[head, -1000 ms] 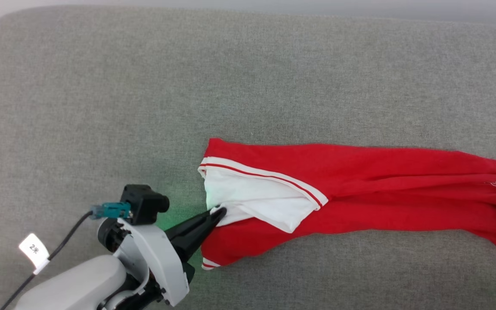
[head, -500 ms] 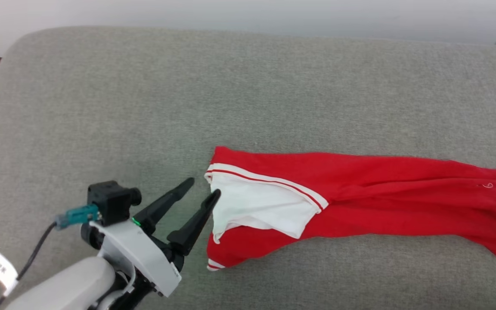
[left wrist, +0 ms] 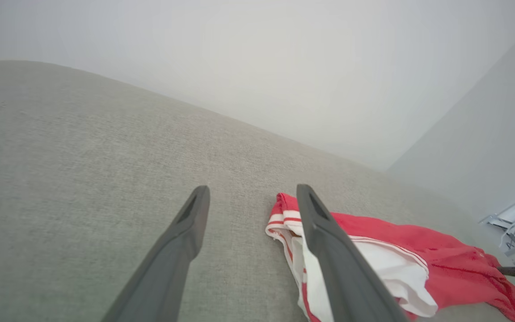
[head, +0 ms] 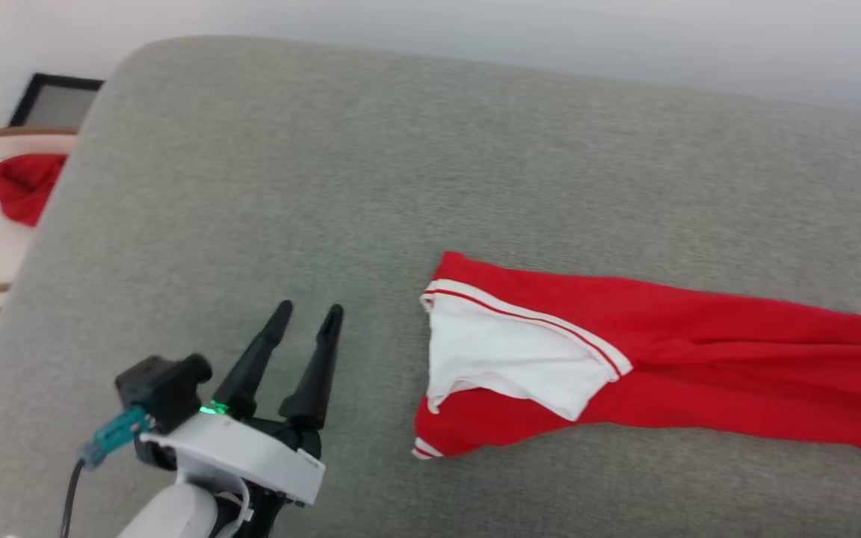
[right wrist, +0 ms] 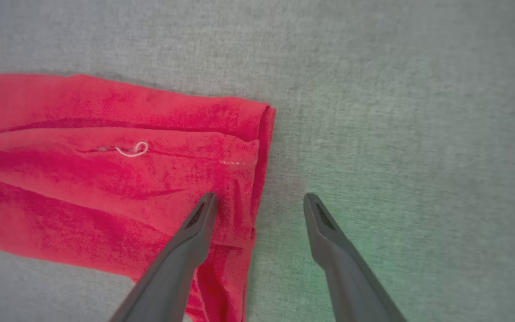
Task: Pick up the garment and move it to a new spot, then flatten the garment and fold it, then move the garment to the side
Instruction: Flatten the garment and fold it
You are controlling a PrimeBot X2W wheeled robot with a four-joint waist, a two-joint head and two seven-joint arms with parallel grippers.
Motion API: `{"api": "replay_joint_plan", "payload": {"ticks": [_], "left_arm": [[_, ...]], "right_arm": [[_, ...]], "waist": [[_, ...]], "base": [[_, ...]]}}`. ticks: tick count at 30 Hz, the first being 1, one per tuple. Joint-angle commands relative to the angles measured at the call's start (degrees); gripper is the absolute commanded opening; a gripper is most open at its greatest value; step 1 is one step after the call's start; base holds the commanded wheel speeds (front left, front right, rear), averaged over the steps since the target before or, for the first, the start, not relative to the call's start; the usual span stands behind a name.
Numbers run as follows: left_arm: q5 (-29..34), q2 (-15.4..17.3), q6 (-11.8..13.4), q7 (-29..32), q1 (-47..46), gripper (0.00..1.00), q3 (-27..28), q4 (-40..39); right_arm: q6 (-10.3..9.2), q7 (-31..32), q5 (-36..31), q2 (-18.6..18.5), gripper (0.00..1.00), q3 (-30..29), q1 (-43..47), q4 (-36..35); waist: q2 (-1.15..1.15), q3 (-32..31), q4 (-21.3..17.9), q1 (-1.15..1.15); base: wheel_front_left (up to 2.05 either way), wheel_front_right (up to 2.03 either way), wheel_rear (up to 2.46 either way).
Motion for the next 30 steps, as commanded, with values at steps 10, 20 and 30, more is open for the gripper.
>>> {"api": "replay_joint_plan", "payload": {"ticks": [10, 20, 30], "left_arm": [[22.2, -10.0, -1.7, 0.0, 6.1, 1.00, 15.8, 1.5], [34.1, -14.7, -5.2, 0.0, 5.9, 1.00, 21.4, 2.9], [39.6, -18.4, -8.9, 0.0, 5.0, 1.00, 24.7, 6.1]], "right_arm": [[0.03, 5.2, -3.1, 6.9, 1.00, -2.1, -1.1, 3.5], [0.01, 8.0, -7.2, 11.7, 1.00, -4.0, -2.2, 6.2], [-0.02, 9.1, -10.9, 16.1, 0.00, -4.3, -2.5, 7.1]], "waist": [[0.00, 0.5, 3.5, 0.00], [0.00, 2.1, 2.1, 0.00], [0.00, 3.6, 1.1, 0.00]], "base": [[0.00, 0.00, 0.00], [0.00, 0.00, 0.00], [0.00, 0.00, 0.00]]}}
